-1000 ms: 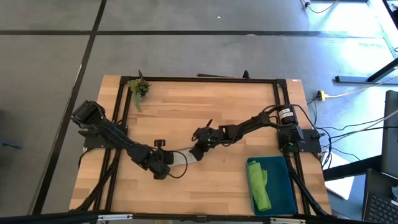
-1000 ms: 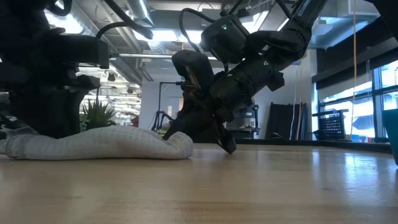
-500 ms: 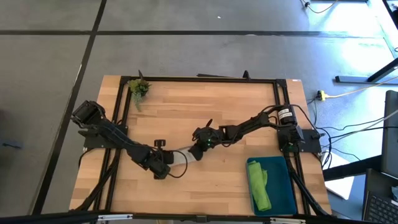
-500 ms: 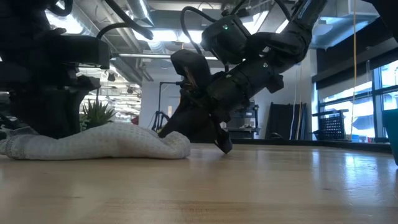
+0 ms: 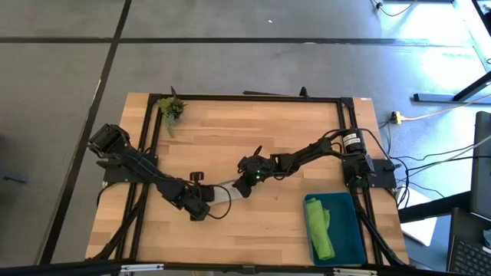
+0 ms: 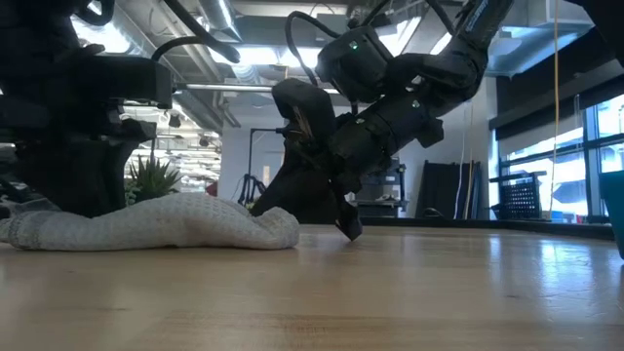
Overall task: Roll microfiber towels into tight, uniform cylinder then place into a basket
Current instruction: Roll the gray microfiber cloth
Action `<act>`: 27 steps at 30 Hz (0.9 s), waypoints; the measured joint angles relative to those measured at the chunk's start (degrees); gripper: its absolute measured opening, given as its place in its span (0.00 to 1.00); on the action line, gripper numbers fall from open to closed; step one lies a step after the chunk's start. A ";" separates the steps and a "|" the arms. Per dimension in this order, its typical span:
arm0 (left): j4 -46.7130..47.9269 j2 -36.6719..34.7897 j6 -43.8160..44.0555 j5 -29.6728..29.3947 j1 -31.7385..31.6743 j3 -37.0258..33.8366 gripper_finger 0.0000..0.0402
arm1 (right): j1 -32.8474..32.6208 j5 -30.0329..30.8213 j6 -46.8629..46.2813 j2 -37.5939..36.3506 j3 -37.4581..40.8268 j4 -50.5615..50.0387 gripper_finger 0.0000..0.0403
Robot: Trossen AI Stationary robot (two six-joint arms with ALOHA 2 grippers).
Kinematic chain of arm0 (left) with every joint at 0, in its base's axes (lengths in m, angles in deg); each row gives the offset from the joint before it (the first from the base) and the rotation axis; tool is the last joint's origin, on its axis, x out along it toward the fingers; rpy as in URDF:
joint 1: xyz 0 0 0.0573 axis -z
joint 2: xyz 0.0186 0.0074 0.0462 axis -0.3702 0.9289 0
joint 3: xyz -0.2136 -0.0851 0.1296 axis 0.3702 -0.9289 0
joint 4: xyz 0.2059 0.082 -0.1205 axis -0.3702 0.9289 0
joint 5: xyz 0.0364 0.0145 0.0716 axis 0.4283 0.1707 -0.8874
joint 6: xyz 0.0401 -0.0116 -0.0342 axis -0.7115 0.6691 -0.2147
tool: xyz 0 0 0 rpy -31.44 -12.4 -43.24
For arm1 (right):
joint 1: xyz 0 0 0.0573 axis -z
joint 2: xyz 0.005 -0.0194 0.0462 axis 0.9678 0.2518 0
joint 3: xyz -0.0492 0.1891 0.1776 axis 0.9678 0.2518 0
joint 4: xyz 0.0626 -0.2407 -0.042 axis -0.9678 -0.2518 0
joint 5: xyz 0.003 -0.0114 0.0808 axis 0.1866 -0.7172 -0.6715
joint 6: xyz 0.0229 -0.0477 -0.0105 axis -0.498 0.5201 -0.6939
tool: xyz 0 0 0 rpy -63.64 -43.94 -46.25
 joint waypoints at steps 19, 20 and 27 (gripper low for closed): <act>0.00 0.00 1.20 0.02 0.00 0.00 0.14 | 1.52 -2.12 -0.54 -0.22 -0.09 -0.47 0.11; 0.00 0.00 1.24 0.02 0.00 0.00 0.14 | 1.59 -2.34 -0.50 -0.22 -0.09 -0.47 0.11; 0.00 0.00 1.26 0.02 0.00 0.00 0.14 | 2.27 -6.59 -2.27 -0.33 -0.13 -0.20 0.17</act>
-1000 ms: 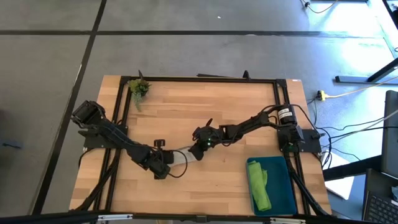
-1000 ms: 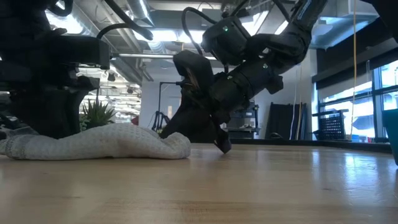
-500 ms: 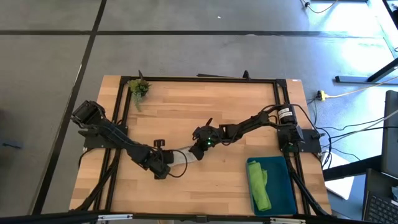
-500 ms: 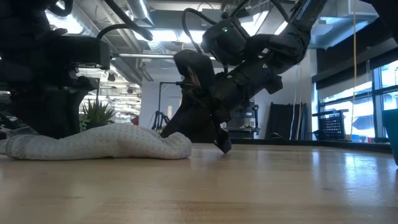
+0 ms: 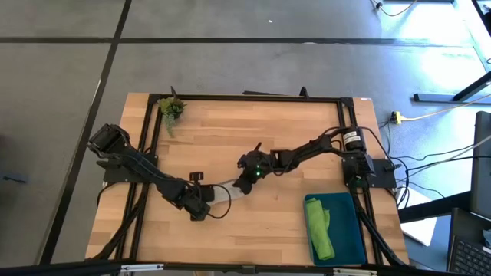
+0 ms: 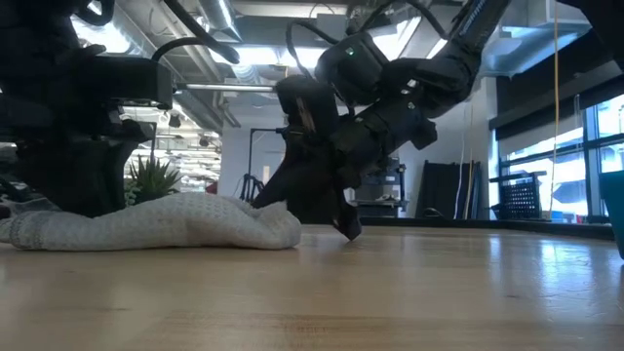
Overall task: Roll microfiber towels into tight, uniform cylinder then place into a basket
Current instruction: Roll the gray microfiber cloth, then put the folded gray microfiber cloth into the bin
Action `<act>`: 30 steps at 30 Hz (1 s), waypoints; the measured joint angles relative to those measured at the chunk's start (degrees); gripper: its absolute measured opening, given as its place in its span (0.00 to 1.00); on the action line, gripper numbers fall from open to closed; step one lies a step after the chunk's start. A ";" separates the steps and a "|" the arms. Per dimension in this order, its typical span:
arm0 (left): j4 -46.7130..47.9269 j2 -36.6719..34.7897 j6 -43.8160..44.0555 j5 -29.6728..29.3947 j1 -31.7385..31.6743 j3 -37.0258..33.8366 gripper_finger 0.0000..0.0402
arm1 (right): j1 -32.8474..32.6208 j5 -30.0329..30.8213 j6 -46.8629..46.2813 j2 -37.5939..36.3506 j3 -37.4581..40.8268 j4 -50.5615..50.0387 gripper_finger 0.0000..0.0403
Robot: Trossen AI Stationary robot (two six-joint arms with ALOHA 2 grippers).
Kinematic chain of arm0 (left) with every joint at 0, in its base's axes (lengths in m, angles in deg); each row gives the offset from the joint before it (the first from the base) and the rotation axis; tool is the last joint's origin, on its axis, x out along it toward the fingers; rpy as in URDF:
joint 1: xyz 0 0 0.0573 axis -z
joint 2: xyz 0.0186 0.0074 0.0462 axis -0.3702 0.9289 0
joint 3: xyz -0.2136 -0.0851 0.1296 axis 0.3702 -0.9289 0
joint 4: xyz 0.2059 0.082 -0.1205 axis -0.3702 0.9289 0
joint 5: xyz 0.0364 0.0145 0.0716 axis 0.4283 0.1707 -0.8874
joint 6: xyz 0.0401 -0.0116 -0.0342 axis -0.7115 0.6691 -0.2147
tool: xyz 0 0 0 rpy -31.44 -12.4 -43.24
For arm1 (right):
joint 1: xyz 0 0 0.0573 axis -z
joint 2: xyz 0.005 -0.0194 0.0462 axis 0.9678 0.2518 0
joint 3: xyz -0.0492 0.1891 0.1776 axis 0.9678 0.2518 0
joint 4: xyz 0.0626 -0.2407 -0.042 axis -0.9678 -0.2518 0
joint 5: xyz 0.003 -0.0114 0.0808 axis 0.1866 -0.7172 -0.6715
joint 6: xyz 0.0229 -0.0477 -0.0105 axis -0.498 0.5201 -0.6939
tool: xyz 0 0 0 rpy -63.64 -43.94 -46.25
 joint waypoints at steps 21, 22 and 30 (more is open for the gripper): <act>-0.11 0.00 0.28 0.42 0.00 0.00 0.14 | 3.05 1.59 6.32 -6.57 -0.09 -2.70 0.31; -0.15 0.00 0.31 0.42 0.00 0.00 0.14 | 2.65 2.57 8.14 -7.24 -0.07 -2.78 0.31; -0.48 0.00 0.33 0.44 0.00 0.00 0.14 | -3.67 9.96 27.25 -10.95 -0.07 -6.64 0.31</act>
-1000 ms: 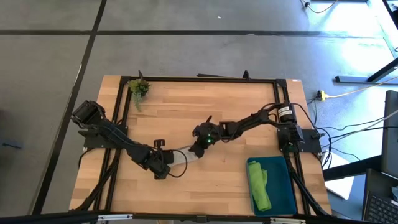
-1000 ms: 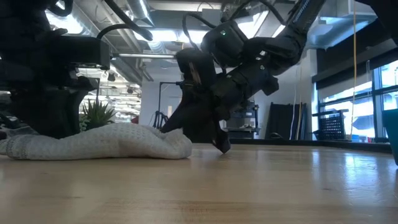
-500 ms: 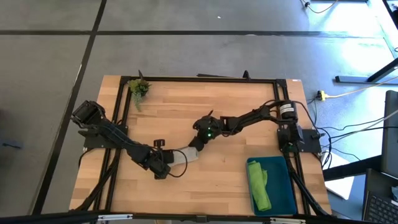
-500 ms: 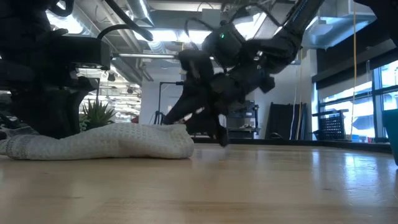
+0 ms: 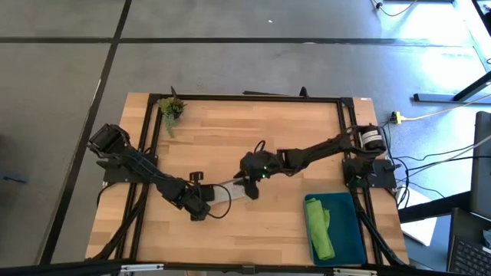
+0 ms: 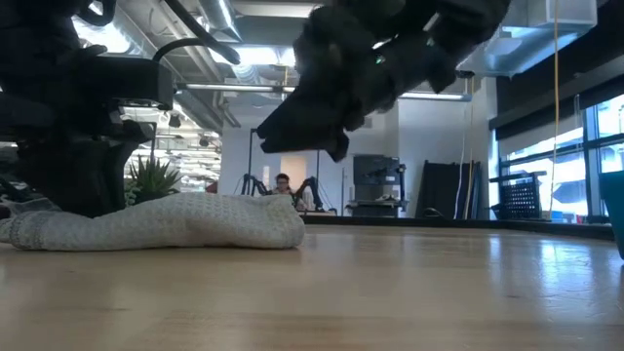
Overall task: Roll microfiber towels into tight, uniform cylinder then place into a basket
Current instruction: Put the folded gray microfiber cloth into the bin
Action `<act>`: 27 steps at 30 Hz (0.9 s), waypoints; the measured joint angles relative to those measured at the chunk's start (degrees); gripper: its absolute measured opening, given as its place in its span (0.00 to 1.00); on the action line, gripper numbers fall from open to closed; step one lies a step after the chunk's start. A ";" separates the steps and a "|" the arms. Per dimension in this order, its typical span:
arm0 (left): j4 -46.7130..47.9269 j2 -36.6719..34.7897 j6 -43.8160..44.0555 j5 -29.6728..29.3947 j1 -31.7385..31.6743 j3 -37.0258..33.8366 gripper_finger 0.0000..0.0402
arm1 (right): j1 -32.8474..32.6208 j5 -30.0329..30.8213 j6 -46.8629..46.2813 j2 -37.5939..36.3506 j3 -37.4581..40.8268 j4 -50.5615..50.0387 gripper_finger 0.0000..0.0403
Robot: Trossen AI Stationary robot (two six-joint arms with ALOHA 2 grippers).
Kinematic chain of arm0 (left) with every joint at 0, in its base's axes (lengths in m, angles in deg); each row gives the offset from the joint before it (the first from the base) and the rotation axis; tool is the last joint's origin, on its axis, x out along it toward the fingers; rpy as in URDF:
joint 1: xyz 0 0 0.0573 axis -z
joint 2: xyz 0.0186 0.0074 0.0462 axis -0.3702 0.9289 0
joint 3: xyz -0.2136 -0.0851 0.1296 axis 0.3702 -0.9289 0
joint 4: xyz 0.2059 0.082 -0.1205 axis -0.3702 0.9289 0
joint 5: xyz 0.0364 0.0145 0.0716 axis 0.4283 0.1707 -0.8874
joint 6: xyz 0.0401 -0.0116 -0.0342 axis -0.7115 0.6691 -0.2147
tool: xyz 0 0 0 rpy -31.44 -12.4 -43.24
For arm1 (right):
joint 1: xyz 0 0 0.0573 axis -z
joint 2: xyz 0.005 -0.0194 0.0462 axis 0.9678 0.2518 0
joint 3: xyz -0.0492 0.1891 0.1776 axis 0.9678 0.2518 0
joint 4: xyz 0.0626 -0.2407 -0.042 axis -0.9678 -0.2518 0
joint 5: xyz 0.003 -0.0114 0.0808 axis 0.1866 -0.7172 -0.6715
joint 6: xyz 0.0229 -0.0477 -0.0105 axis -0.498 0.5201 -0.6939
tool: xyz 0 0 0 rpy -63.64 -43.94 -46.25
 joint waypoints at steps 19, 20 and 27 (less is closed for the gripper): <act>-2.03 -0.09 -7.67 1.69 -1.68 -0.09 0.14 | -10.79 8.51 27.33 2.27 0.02 3.00 0.31; -2.09 -0.09 -8.52 1.62 -1.68 -0.09 0.14 | -10.84 8.52 28.24 2.27 0.02 3.15 0.31; -2.51 0.04 -11.06 -0.91 -1.14 -0.17 0.14 | -11.07 8.51 28.48 2.27 0.02 1.53 0.31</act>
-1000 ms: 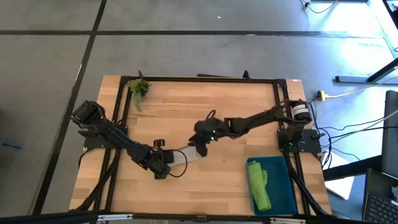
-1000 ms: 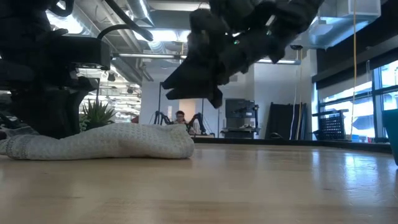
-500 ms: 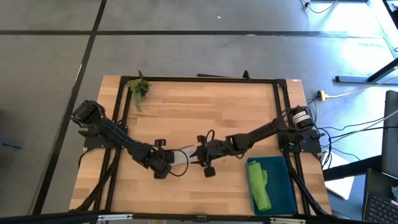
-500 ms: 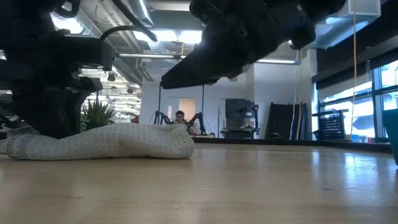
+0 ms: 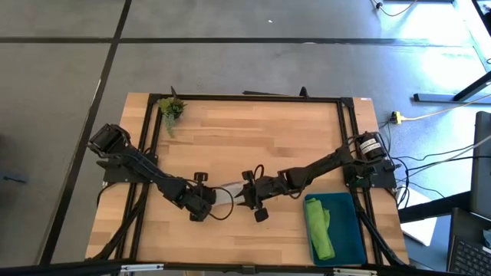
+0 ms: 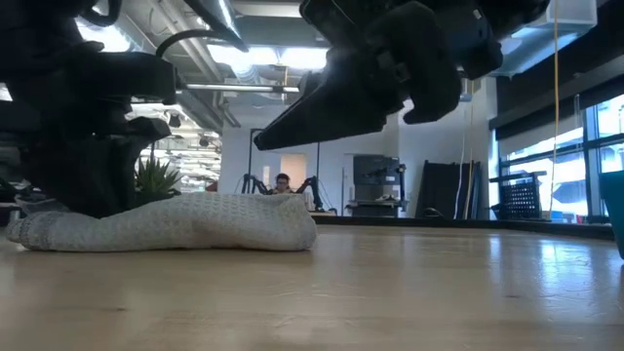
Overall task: Roll microfiber towels into tight, uniform cylinder then place into a basket
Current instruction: Put the folded gray microfiber cloth into the bin
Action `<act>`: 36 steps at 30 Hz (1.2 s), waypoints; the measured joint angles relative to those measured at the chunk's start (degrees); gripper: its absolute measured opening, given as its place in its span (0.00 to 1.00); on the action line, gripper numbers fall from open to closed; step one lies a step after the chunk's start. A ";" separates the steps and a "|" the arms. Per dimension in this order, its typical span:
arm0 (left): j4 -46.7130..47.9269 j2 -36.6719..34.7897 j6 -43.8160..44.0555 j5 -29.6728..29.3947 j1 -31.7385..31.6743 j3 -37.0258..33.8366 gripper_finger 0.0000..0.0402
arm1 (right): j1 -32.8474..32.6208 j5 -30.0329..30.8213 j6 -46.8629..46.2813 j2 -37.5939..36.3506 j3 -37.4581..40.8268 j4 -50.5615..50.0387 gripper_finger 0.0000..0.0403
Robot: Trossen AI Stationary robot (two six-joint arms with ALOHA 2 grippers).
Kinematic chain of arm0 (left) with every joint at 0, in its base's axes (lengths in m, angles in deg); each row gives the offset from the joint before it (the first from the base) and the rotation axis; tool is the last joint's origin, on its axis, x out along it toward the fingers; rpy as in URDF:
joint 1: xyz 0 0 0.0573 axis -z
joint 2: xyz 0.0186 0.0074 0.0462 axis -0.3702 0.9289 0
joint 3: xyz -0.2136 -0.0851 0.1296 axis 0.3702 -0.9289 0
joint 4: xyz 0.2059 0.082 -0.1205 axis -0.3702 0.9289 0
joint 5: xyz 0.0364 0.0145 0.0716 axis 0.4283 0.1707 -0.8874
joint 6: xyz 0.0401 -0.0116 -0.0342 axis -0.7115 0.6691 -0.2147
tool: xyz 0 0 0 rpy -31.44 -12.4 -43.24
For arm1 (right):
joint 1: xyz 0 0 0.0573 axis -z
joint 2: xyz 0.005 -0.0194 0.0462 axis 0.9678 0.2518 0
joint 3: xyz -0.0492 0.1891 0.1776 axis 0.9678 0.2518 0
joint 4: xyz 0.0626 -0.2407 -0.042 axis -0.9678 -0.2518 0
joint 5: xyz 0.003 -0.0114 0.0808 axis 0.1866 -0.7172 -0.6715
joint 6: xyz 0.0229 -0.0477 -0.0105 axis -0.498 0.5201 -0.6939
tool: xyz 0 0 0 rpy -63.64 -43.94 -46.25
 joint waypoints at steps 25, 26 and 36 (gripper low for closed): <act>-12.10 0.40 -16.91 16.36 -6.22 -0.27 0.14 | -3.27 -0.20 -0.53 0.02 0.00 -0.50 0.31; -12.20 0.40 -16.94 16.19 -6.16 -0.27 0.14 | -3.48 -0.20 -0.85 0.02 0.00 -0.50 0.31; -13.25 0.40 -16.54 14.83 -5.38 -0.24 0.14 | -3.49 -0.11 -2.03 0.09 0.00 -1.40 0.31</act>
